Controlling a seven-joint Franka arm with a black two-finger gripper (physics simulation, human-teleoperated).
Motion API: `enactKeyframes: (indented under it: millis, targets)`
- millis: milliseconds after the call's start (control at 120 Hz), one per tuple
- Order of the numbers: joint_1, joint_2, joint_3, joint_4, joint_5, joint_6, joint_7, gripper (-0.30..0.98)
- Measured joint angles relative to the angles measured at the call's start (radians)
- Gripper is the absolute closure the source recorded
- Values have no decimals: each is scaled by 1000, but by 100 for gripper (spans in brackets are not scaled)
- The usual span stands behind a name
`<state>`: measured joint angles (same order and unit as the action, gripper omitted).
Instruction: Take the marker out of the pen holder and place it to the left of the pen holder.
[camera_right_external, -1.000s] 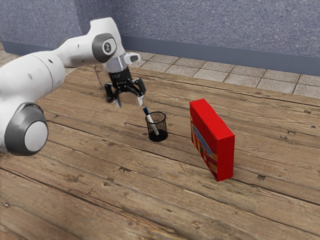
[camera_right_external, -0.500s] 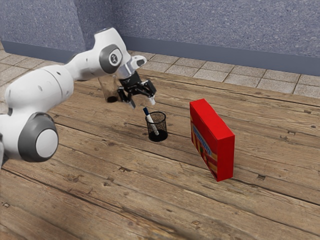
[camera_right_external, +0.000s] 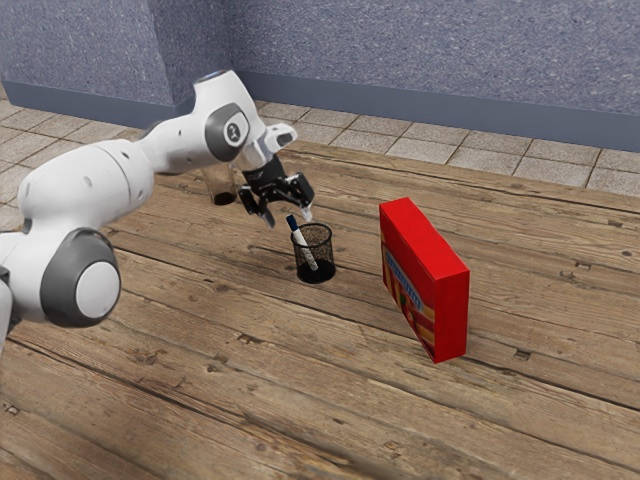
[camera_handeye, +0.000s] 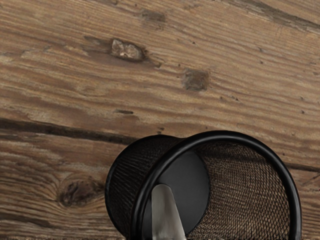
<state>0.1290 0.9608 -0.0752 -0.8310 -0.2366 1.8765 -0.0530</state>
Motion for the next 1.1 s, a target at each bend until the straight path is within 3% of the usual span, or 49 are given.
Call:
enactKeyframes:
  millis: [125, 375, 517, 733, 1100]
  targets:
    - [0, -4, 0, -2, 1, -11, 3, 12]
    - [0, -7, -3, -2, 1, -23, 6, 53]
    - [0, -11, -7, -2, 2, -26, 7, 68]
    - [-5, -30, -10, -2, 27, -28, 4, 75]
    - [-35, -241, -25, -42, 206, -123, -3, 79]
